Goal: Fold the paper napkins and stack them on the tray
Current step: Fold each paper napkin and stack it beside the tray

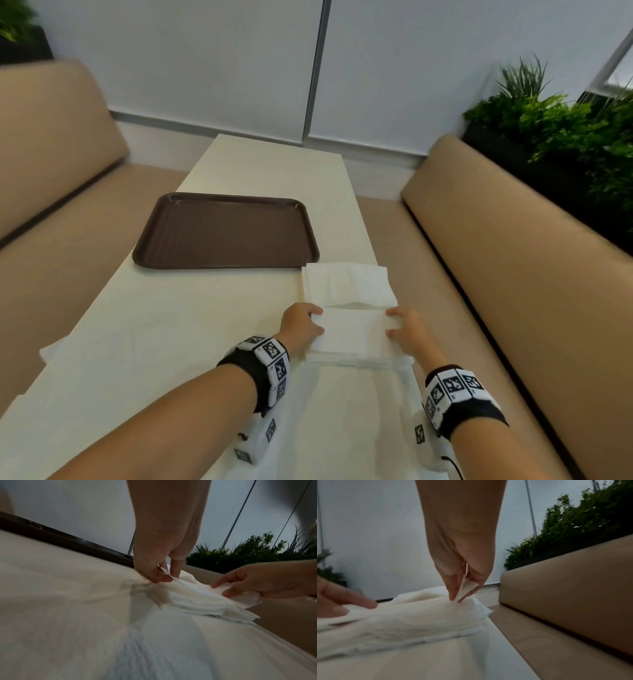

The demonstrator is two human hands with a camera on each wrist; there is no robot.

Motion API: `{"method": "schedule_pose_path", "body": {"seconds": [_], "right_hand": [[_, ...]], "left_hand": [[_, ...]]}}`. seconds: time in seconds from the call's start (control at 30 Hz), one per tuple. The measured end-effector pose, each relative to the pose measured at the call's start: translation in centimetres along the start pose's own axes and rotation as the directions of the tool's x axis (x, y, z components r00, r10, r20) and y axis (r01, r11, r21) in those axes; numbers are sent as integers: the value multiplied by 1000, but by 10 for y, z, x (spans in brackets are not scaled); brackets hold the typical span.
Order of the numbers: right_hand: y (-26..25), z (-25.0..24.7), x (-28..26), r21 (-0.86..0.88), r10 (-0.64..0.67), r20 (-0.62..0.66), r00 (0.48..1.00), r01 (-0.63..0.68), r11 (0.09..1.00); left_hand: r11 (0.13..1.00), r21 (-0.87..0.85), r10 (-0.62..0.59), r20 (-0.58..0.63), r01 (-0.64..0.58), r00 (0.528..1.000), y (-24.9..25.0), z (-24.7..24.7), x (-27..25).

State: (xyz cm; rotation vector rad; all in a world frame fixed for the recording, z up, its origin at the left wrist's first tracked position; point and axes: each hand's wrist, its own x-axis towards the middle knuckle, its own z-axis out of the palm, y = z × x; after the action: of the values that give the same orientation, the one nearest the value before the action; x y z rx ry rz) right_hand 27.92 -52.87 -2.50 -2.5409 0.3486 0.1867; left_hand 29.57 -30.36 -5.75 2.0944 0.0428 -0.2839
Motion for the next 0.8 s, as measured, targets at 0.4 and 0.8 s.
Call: {"method": "schedule_pose_path", "body": {"seconds": [0.4,0.8], "right_hand": [[-53,13,-31,-511,-15,-73,997,-24,859],[-210,124,-103,-105,-425,520,741,549,829]], "left_hand": [[988,129,73,121,-89,990,-3,-34,-60],[969,-236,-125,-214,73,969,-142,-208,-294]]}}
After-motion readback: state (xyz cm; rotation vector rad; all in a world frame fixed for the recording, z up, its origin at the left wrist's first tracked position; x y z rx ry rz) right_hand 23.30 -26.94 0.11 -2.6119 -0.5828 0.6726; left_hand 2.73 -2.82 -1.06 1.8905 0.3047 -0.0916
